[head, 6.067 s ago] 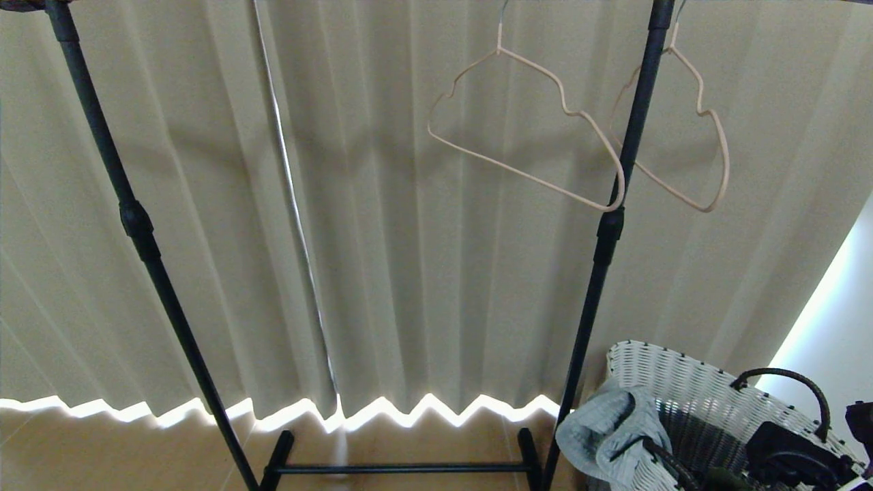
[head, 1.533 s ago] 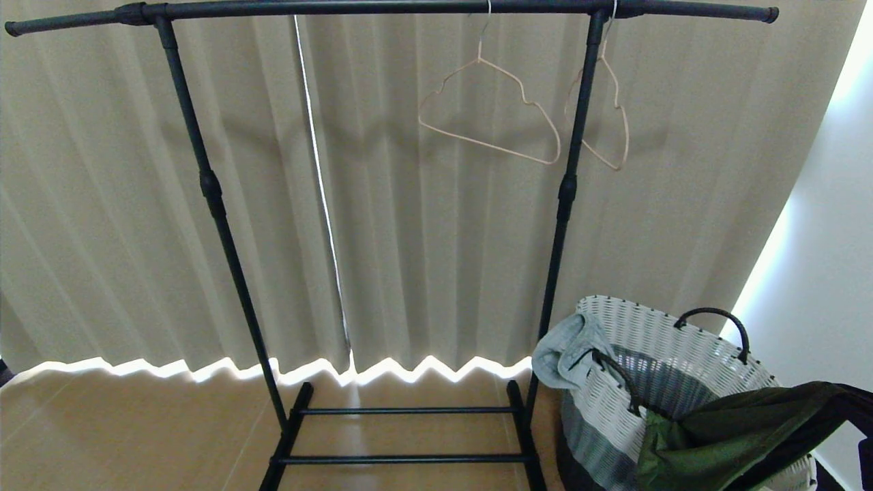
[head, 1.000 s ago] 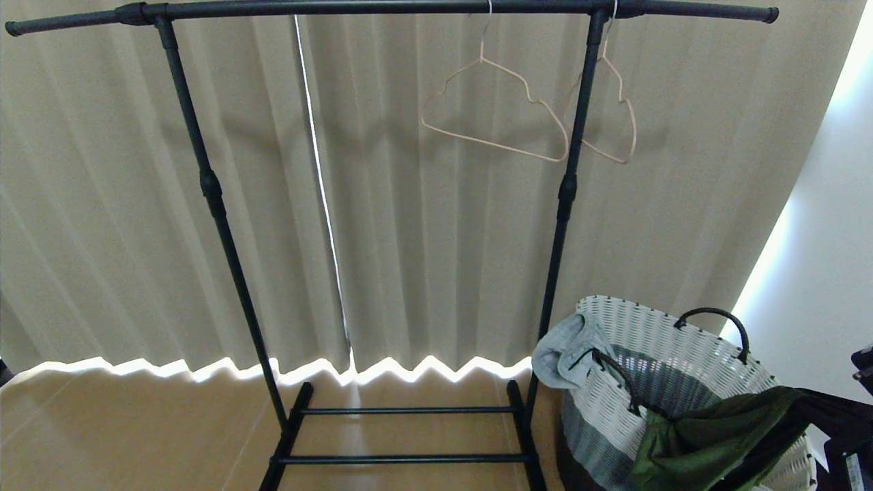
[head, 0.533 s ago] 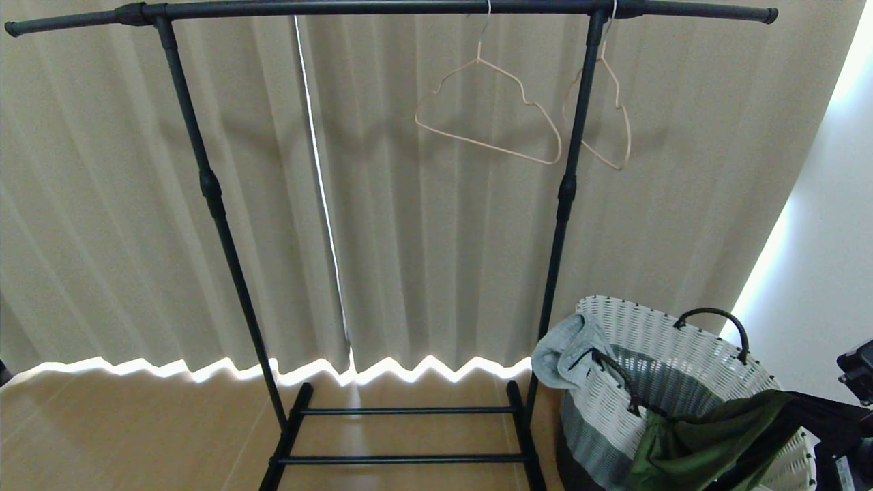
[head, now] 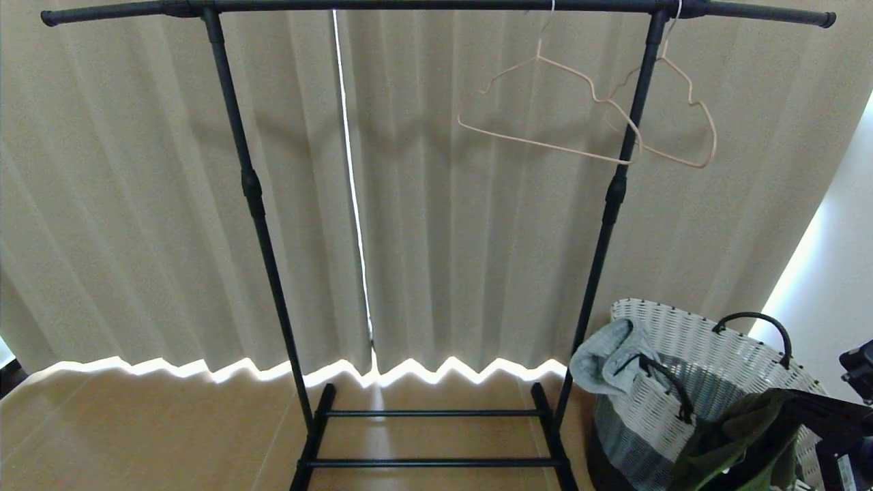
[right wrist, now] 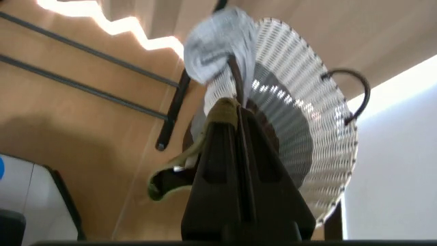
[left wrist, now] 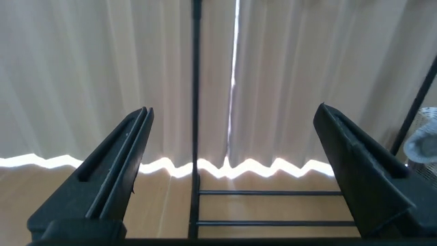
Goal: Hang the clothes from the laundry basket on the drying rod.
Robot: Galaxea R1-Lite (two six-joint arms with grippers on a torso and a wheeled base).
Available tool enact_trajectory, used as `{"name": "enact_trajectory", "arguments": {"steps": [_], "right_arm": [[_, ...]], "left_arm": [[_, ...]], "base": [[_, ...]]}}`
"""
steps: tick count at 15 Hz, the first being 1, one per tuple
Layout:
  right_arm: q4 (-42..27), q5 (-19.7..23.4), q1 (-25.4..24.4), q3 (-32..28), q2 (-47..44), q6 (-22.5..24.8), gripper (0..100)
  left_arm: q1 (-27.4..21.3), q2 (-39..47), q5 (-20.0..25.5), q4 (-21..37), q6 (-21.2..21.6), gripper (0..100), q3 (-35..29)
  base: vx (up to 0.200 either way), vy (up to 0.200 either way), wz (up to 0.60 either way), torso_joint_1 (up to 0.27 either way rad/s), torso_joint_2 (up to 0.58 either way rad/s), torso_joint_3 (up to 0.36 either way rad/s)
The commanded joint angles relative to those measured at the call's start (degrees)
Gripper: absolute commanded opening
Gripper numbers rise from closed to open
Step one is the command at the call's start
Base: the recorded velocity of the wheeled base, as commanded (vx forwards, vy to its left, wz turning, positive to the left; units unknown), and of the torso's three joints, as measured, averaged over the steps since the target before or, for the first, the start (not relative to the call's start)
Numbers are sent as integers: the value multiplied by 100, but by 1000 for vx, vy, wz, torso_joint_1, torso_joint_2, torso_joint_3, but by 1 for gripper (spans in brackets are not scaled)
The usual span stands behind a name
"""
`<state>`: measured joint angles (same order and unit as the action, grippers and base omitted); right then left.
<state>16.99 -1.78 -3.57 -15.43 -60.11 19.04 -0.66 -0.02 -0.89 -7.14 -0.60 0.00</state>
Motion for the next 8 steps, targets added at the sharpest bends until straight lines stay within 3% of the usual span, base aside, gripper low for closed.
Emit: {"name": "enact_trajectory", "arguments": {"steps": [1,6,8], "right_arm": [[6,2,-3,-74,17,3,0],[-3,11,-328,-390,26,-6,0],[-3,20,-592,-557,26,-6,0]], "left_arm": [[4,2,1,-6,7,100,0],[4,11,-25,-6,69,100,0],[4,11,45,-41,543,100,0]], "base": [[0,0,0,0,0,0],[0,0,0,0,0,0],[0,0,0,0,0,0]]}}
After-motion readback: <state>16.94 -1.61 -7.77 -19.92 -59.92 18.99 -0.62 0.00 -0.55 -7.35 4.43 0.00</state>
